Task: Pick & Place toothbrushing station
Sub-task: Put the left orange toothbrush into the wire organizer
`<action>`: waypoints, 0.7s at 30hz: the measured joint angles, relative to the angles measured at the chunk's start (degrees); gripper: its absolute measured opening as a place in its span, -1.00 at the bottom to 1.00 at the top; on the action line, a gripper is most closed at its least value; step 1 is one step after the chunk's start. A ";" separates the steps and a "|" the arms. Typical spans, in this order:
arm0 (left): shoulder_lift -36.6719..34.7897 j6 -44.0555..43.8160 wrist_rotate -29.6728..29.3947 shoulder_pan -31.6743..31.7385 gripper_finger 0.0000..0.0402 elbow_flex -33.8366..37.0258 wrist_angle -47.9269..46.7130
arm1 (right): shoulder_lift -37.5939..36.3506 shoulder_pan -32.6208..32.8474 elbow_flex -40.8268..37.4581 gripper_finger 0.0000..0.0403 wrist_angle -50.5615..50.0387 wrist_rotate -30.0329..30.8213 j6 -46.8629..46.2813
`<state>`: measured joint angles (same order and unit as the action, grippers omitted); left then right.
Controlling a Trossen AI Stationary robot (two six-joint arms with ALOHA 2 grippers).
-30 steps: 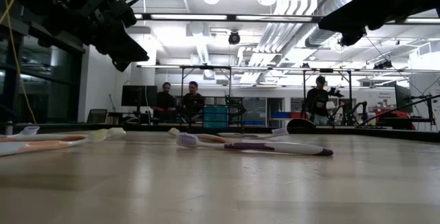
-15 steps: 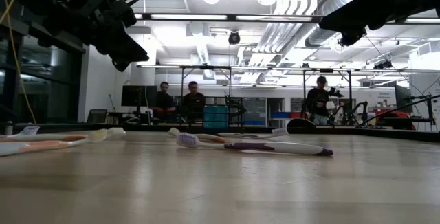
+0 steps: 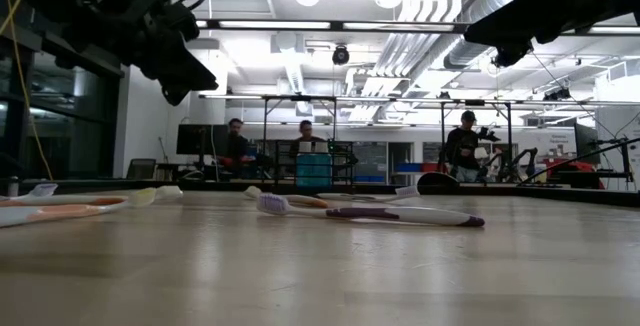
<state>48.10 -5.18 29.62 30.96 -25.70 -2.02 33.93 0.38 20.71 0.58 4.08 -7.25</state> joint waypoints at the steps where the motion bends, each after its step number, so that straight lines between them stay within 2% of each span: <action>1: 0.02 -1.05 -0.27 0.00 -0.65 0.01 0.16 | 0.00 0.00 0.00 -0.79 0.00 0.00 0.00; 11: 0.02 -9.37 -6.50 -0.02 -0.65 0.01 1.01 | 0.01 -0.01 0.00 -0.79 0.00 0.00 0.00; 18: 0.02 -17.25 -6.45 -0.02 -0.65 0.01 1.18 | 0.02 -0.02 0.00 -0.79 -0.02 0.00 0.00; 21: 0.02 -17.23 -6.46 -0.02 -0.65 0.01 1.12 | 0.13 -0.02 0.00 -0.79 -0.09 0.00 0.00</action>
<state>48.12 -22.41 23.16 30.94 -25.69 -0.90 34.06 0.36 20.71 0.49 4.08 -7.25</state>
